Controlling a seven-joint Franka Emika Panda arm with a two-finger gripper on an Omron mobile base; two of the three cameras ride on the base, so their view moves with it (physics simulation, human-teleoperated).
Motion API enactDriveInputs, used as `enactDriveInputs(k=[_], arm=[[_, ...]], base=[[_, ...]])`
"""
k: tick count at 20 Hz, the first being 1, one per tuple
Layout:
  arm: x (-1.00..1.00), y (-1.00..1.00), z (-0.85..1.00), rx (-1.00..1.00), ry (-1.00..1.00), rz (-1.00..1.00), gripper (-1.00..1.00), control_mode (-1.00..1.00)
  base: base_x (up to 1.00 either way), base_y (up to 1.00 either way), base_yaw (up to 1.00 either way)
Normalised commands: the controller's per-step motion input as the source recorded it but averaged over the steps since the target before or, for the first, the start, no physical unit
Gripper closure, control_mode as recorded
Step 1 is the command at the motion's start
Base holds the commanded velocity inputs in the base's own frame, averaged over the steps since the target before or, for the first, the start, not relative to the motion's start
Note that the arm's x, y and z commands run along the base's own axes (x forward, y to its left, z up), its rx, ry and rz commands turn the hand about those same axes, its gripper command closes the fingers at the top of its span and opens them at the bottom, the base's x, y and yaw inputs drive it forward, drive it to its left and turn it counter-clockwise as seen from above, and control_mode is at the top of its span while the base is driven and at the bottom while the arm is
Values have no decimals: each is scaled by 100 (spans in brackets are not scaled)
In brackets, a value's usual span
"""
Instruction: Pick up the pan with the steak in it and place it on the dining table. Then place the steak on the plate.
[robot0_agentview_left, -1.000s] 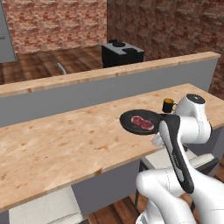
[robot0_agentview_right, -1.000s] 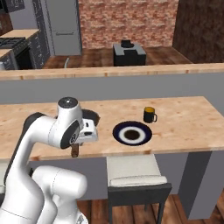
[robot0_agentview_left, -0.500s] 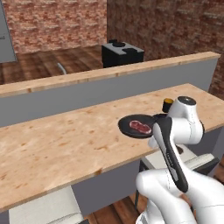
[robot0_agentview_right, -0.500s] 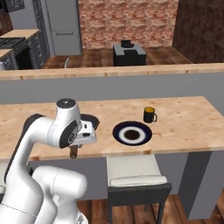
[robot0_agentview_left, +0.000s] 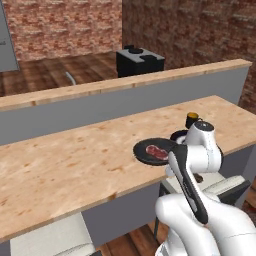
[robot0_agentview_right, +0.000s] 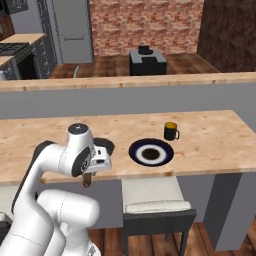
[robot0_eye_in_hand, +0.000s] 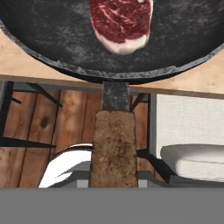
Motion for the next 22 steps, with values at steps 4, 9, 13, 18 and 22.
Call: enactDriveInputs(k=[4,9,13,18,22], arm=[[55,0,-41,0,0,-1,100,-100],[70,0,-30,0,0,-2,100,-100],[73,0,-21,0,3,-1,100,-100],[31,0,-13,0,2,0,100,-100],[0,0,-3,0,1,0,100,-100]], base=[[0,0,0],[0,0,0],[0,0,0],[0,0,0],[0,0,0]])
